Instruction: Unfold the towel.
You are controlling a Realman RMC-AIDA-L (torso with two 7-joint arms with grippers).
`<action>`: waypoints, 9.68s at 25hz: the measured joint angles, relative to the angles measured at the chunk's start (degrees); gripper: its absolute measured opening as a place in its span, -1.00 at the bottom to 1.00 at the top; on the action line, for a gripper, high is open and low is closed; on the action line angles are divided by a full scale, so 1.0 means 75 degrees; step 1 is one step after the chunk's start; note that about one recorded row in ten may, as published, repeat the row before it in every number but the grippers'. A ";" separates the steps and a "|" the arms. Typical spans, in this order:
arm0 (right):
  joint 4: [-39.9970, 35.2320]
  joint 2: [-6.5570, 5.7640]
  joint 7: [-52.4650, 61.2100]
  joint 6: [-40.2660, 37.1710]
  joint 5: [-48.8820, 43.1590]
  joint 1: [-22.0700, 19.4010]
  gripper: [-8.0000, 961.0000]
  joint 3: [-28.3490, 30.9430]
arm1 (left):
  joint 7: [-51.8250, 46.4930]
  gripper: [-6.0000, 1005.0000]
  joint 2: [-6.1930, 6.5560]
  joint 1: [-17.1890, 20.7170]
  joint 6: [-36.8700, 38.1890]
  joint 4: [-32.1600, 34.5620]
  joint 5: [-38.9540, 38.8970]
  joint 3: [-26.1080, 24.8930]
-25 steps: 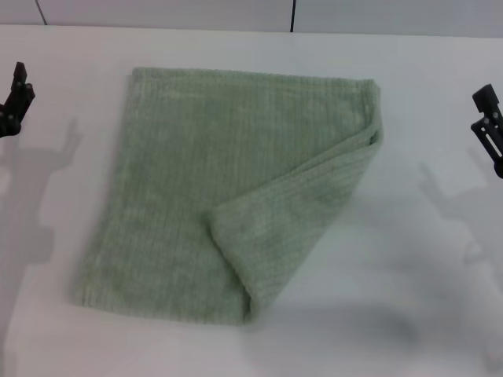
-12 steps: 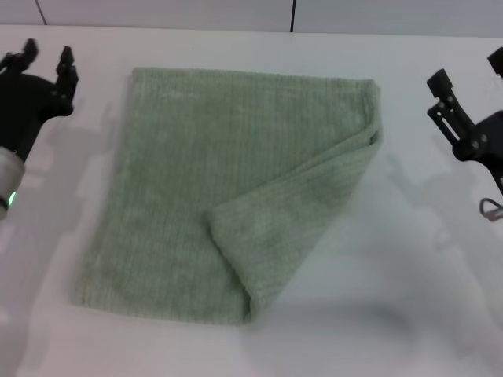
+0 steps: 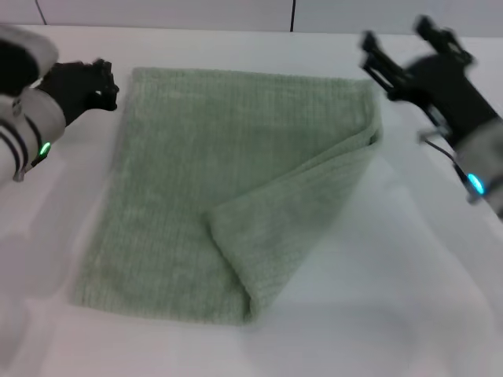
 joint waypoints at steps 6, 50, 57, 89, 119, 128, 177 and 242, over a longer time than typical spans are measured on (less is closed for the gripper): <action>0.3267 0.0027 -0.0029 0.5565 -0.0961 0.0270 0.70 0.1079 | 0.1307 -0.99 -0.0288 -0.0273 -0.3357 -0.1466 -0.0053 -0.0528; 0.4197 0.0711 -0.0043 1.1615 -0.0042 0.2069 0.66 0.0162 | 0.2868 -0.99 -0.0879 -0.2555 -0.6963 0.0064 -0.0849 -0.2586; 0.3523 0.0725 -0.0112 1.1482 0.0493 0.2357 0.65 0.0062 | 0.2868 -0.99 -0.0884 -0.2571 -0.6957 0.0068 -0.0841 -0.2569; 0.2759 0.0689 -0.0203 1.1105 0.0719 0.2796 0.54 -0.0139 | 0.2944 -0.99 -0.0888 -0.2546 -0.6969 0.0069 -0.0823 -0.2529; 0.3712 0.0671 -0.0316 1.2407 0.0276 0.2799 -0.94 0.0211 | 0.2981 -0.99 -0.0888 -0.2524 -0.7040 0.0062 -0.0790 -0.2516; 0.4830 0.0678 -0.0234 1.3647 -0.0165 0.2601 -0.94 0.0353 | 0.3044 -0.99 -0.0888 -0.2524 -0.7064 0.0181 -0.0778 -0.2516; 0.7329 0.0713 0.1280 1.8007 -0.1684 0.2683 -0.94 0.0047 | 0.3137 -0.99 -0.0900 -0.2604 -0.7039 0.0279 -0.0805 -0.2470; 0.7066 0.0571 0.2731 1.6570 -0.2339 0.2131 -0.13 -0.0319 | 0.3143 -0.99 -0.0874 -0.2075 -0.6155 -0.1386 -0.0360 -0.2489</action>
